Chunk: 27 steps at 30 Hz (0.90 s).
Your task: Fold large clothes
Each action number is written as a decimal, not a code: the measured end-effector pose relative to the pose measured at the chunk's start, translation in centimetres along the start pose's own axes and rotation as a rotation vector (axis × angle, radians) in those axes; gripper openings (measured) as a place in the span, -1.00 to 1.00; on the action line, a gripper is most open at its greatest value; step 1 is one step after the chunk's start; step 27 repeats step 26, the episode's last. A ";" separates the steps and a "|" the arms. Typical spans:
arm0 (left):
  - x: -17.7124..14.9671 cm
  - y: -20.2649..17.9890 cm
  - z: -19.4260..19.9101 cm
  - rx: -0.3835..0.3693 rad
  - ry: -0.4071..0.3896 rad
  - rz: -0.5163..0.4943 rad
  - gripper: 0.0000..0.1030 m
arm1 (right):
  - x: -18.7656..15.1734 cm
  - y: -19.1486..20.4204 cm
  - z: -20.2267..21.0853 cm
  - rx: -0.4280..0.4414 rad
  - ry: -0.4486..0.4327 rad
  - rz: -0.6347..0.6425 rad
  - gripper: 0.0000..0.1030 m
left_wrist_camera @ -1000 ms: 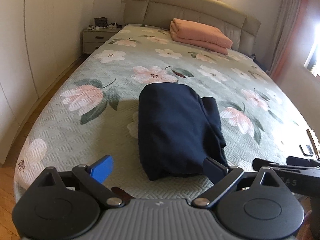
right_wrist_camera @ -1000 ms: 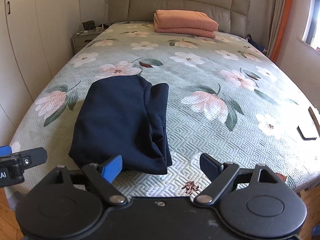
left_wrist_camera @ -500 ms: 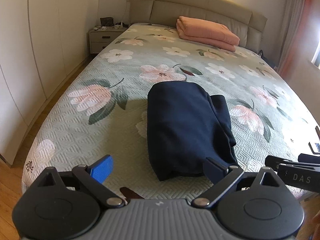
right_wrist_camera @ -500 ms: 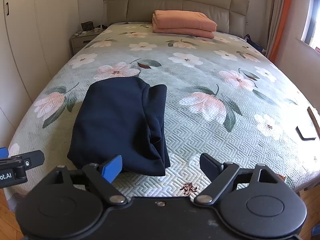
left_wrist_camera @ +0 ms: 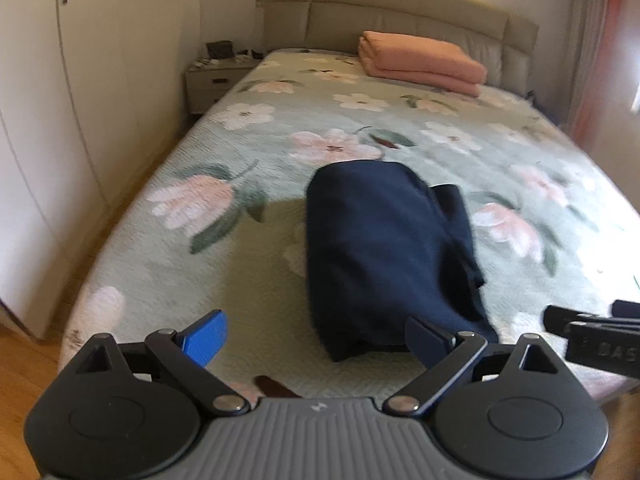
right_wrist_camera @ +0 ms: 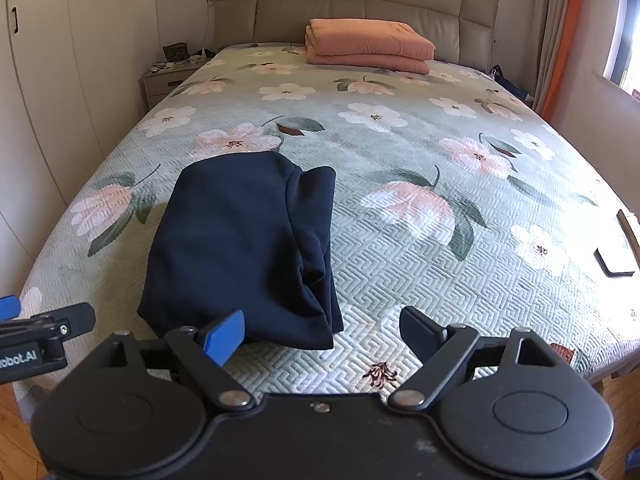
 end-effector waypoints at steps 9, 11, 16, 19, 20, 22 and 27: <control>0.3 -0.3 0.6 0.077 -0.071 -0.089 0.89 | -0.3 0.3 -0.2 0.016 0.009 -0.009 0.96; 0.3 -0.2 0.5 0.072 -0.064 -0.075 0.89 | -0.4 0.4 -0.2 0.017 0.009 -0.011 0.96; 0.3 0.2 0.2 0.075 -0.048 -0.062 0.89 | -0.5 0.2 -0.2 0.017 0.010 -0.014 0.96; 0.3 0.0 0.5 0.072 -0.085 -0.088 0.89 | -0.5 0.3 -0.2 0.019 0.013 -0.020 0.96; 0.3 0.0 0.6 0.070 -0.091 -0.091 0.89 | -0.6 0.3 -0.2 0.020 0.013 -0.021 0.96; 0.2 -0.1 0.8 0.045 -0.103 -0.100 0.85 | -0.6 0.2 -0.2 0.021 0.014 -0.021 0.96; 0.3 0.1 0.6 0.017 -0.077 -0.070 0.86 | -0.6 0.2 -0.2 0.021 0.015 -0.024 0.96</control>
Point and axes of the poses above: each gripper's, at about its wrist camera, not at the fingertips, and z roughly against the way its jaws point, y to its left, x to its top, the point moved 5 cm from there along -z, roughly the way its jaws point, and after that the axes turned 15 degrees about z, right-handed, at the moved point
